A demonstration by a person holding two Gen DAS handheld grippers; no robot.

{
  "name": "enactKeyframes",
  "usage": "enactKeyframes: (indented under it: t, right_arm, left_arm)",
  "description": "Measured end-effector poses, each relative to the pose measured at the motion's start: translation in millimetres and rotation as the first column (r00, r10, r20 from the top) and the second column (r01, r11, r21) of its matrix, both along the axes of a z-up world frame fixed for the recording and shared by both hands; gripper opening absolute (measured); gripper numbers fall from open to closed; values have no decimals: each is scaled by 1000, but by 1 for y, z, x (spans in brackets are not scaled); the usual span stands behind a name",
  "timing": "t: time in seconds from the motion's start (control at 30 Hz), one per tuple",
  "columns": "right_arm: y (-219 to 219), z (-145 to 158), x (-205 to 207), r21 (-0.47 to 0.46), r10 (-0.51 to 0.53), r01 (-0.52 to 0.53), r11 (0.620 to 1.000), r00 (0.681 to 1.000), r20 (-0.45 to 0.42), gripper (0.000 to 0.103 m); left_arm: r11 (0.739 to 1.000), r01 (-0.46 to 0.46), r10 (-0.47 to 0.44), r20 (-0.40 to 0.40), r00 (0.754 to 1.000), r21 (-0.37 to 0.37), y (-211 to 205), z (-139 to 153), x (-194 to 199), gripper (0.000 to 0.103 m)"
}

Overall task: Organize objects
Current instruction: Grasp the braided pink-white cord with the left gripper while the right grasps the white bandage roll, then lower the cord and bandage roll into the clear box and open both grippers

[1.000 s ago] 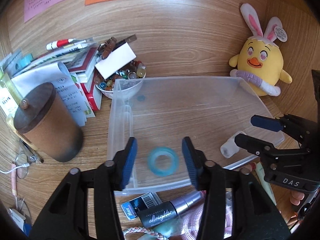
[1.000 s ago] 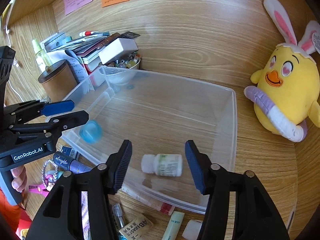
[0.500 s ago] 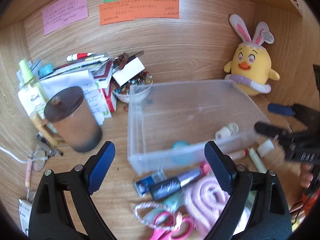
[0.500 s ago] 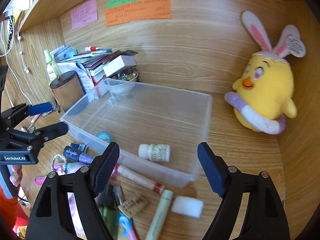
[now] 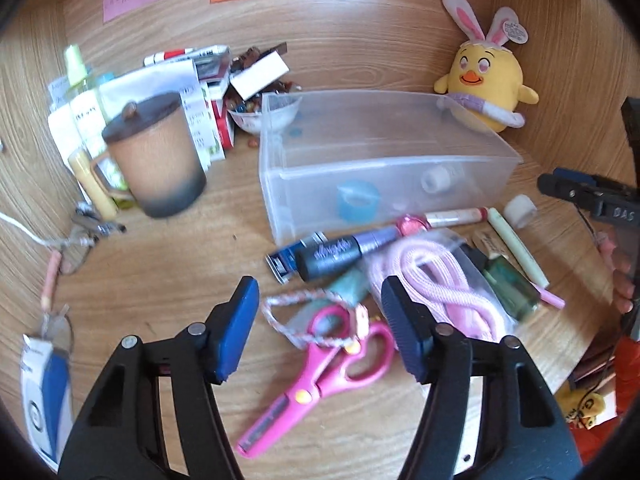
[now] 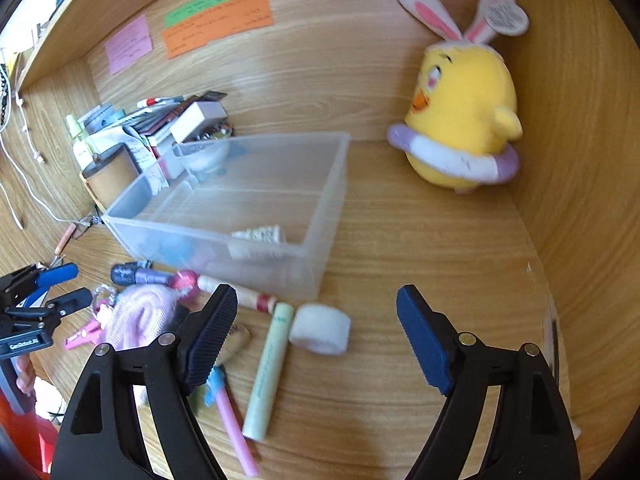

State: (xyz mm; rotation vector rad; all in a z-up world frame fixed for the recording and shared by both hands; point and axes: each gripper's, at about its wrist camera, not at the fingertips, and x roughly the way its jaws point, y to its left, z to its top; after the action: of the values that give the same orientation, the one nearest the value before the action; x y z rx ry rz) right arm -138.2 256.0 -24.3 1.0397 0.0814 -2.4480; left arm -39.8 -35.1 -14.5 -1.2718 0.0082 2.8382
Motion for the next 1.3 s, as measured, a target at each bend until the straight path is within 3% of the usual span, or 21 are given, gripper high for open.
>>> enactKeyframes:
  t: [0.23,0.37,0.53,0.73,0.8,1.3]
  right_arm:
    - [5,-28,2,11,8,-8,1000,998,62,80]
    - [2,-39,-3,38,-2,-1,999,997,79,80]
    - [-3,-44,-12,33,-8,5,999,995,102,79]
    - [-14,-46,-17,38,7,-11,999,995,100,48]
    - [-16,-47,-16,49,10,-15,999,996,90,38]
    - [0,-12,3,-25,4,-4,1000,1000,-3,38]
  left_arm:
    - [1000,23,-23,45,999,9,11,-18,6,41]
    - [999,31,-30,34,999,-20,17,-20,8,40]
    - [998,50,-49,37,998,-41,22,-23,6,29]
    - [999,49,-47,53,997,-24,20,-29,0,13]
    - [999,35,-34,49,998,-18,17,-28,0,13]
    - [998,-44,45,-54,997,34,-7,12,-1,11]
